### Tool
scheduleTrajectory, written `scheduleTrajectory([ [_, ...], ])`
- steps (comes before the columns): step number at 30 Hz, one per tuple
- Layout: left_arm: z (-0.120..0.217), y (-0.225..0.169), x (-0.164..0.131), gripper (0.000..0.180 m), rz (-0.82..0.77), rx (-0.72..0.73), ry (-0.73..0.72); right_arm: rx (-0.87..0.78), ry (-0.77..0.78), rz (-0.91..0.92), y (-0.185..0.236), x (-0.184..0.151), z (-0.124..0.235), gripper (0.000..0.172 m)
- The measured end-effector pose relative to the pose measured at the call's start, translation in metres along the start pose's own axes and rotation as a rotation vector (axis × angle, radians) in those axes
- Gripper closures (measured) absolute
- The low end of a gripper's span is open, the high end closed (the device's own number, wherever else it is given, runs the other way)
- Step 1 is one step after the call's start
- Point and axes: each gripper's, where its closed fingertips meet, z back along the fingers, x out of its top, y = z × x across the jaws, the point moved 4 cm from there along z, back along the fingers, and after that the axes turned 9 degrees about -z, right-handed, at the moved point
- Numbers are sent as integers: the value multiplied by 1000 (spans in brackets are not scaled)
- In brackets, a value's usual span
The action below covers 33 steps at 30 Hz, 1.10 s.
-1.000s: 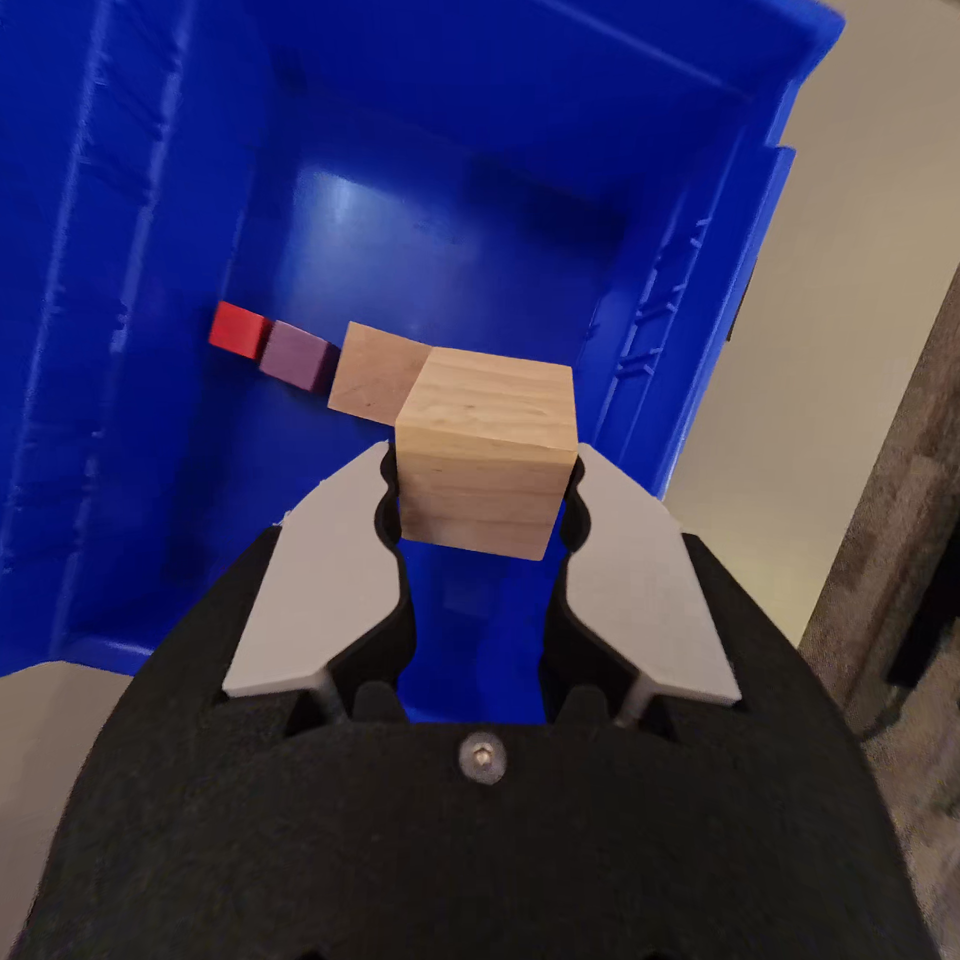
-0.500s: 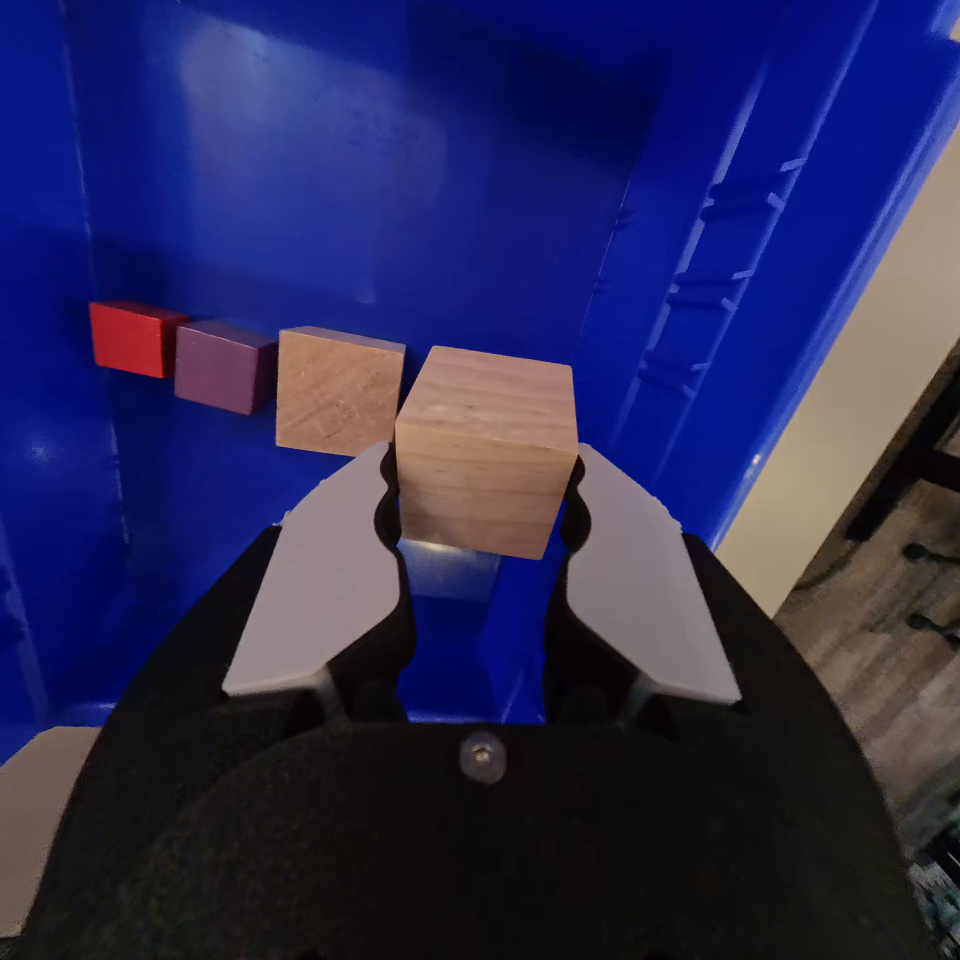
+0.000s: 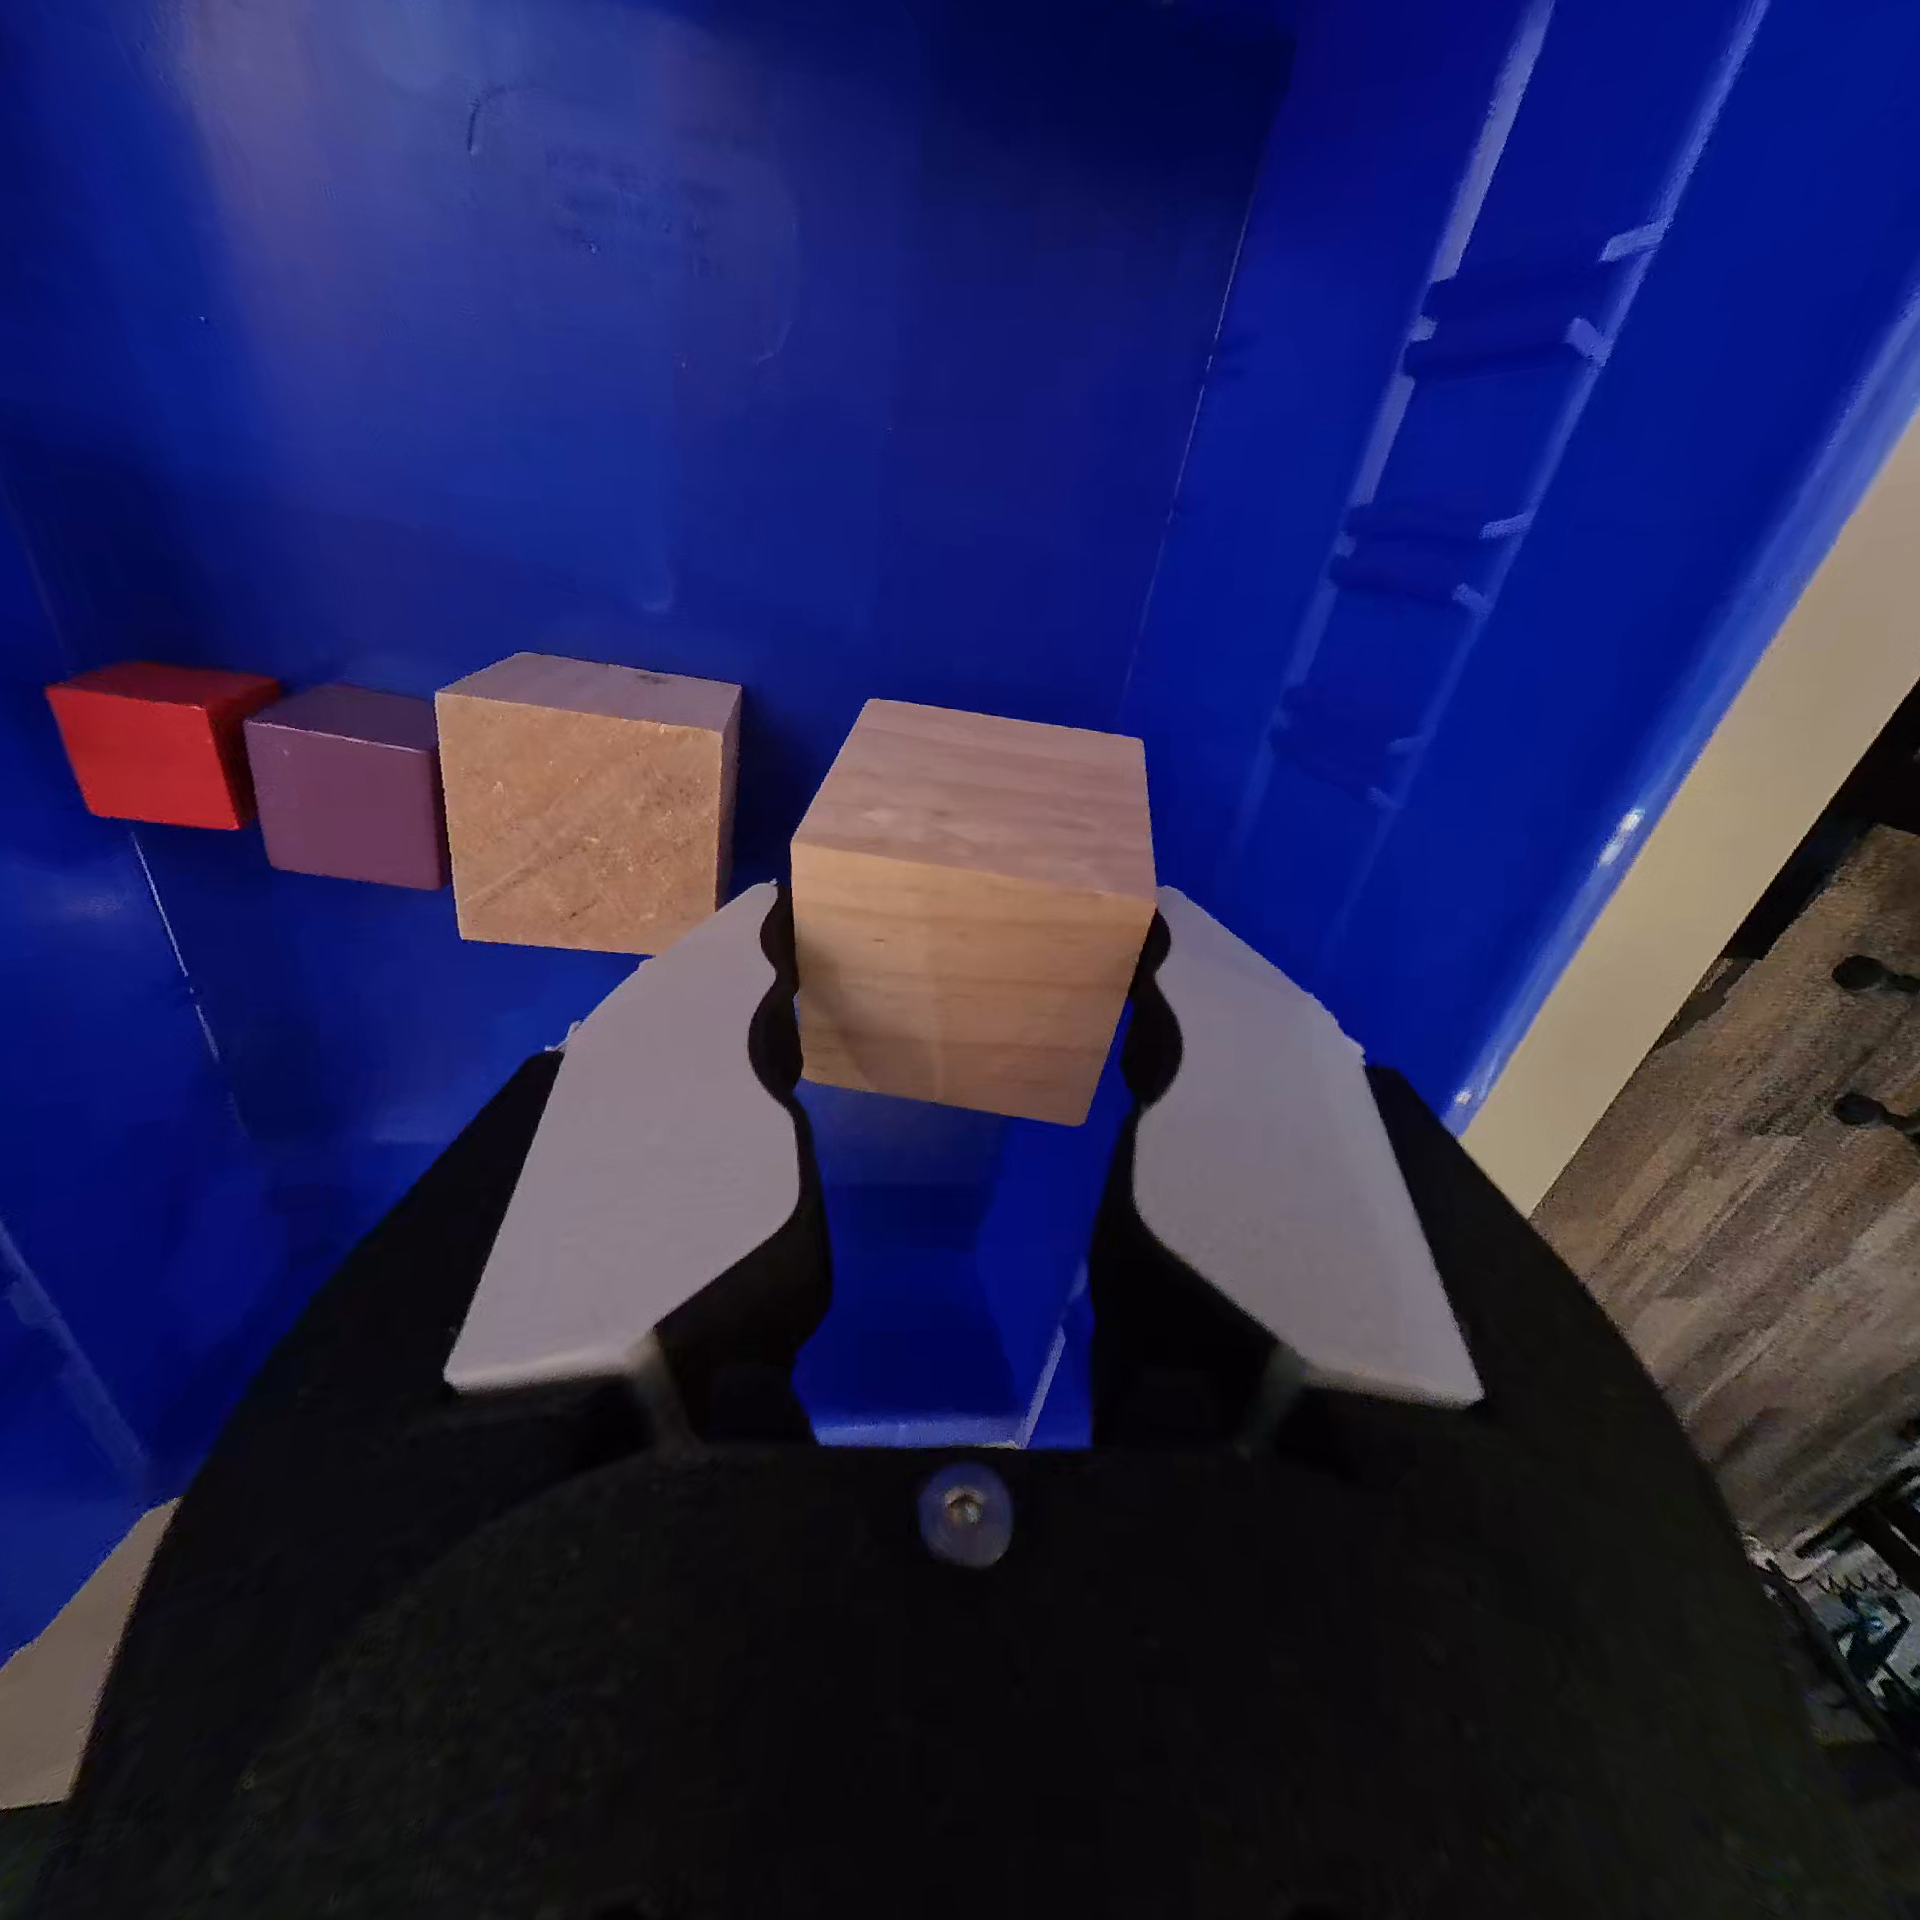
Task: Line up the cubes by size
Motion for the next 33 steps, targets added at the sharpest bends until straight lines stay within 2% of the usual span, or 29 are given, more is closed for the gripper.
scheduleTrajectory([
  [10, -5, -7, 0, 165, -8, -41, 1, -43, -21, 17, -5, 4, 6, 109],
  [14, -7, -9, 1, 165, -15, -55, 2, -54, -41, 26, -8, 8, 9, 120],
  [21, -9, -11, 1, 165, -14, -67, -3, -51, -47, 49, -7, 6, 9, 120],
  [33, -15, -16, 2, 165, -19, -85, -1, -48, -56, -30, -7, 8, 9, 121],
])
